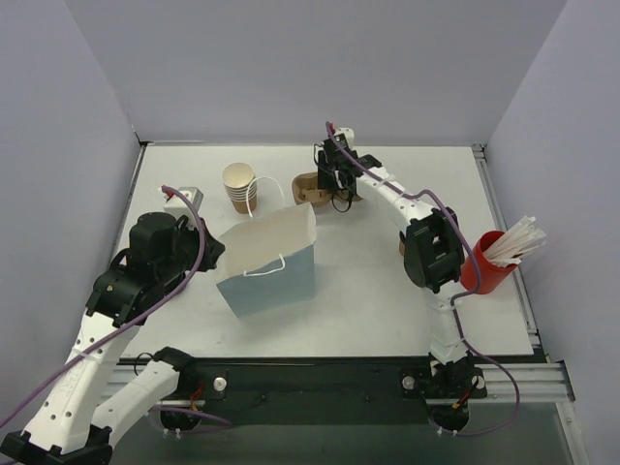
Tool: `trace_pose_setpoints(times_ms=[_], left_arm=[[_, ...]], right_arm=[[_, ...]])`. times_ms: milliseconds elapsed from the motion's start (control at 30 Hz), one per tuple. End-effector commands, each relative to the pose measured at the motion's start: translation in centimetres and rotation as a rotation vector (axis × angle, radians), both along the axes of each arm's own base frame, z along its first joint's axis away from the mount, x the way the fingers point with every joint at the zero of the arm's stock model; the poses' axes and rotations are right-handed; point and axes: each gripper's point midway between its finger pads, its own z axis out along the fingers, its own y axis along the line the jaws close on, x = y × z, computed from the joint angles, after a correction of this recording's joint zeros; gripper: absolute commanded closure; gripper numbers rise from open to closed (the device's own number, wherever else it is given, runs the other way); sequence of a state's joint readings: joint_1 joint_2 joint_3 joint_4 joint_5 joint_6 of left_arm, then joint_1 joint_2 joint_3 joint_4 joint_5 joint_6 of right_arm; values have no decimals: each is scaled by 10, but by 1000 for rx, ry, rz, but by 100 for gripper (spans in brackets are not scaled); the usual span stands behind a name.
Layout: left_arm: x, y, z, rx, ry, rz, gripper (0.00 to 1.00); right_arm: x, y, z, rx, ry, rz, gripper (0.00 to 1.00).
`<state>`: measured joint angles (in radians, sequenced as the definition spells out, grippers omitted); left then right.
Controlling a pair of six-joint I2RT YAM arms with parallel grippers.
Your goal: Pack the takeout coffee
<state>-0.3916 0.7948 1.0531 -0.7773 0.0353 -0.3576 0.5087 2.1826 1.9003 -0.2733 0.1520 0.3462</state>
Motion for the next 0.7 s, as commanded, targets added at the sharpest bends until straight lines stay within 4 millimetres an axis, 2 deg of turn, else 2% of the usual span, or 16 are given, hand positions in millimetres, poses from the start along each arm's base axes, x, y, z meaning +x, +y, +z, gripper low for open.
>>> trace_pose_setpoints(times_ms=[0,200,333,400,533,667], left_arm=[[-1,-1,8,-6,-22,-13,100],[0,-2,13,-8,-28,-17,100],[0,-1,14,-9,-27,-13,100],[-1,0,14,-8,-29,-11,100],[-1,1,12,0,-22,-6,100],[-2,2,11,1,-21,-3,100]], right_arm=[[12,-9,6,13,-28,-48,54],[14,-9,-3,-12,-20,-35,54],[14,-10,-5,-23,-18,-24,61],[14,-8,-3,-20,-20,-17,60],[15,-1,-3,-15,-13,38,46],[16,-4,-16,-37,15,37,45]])
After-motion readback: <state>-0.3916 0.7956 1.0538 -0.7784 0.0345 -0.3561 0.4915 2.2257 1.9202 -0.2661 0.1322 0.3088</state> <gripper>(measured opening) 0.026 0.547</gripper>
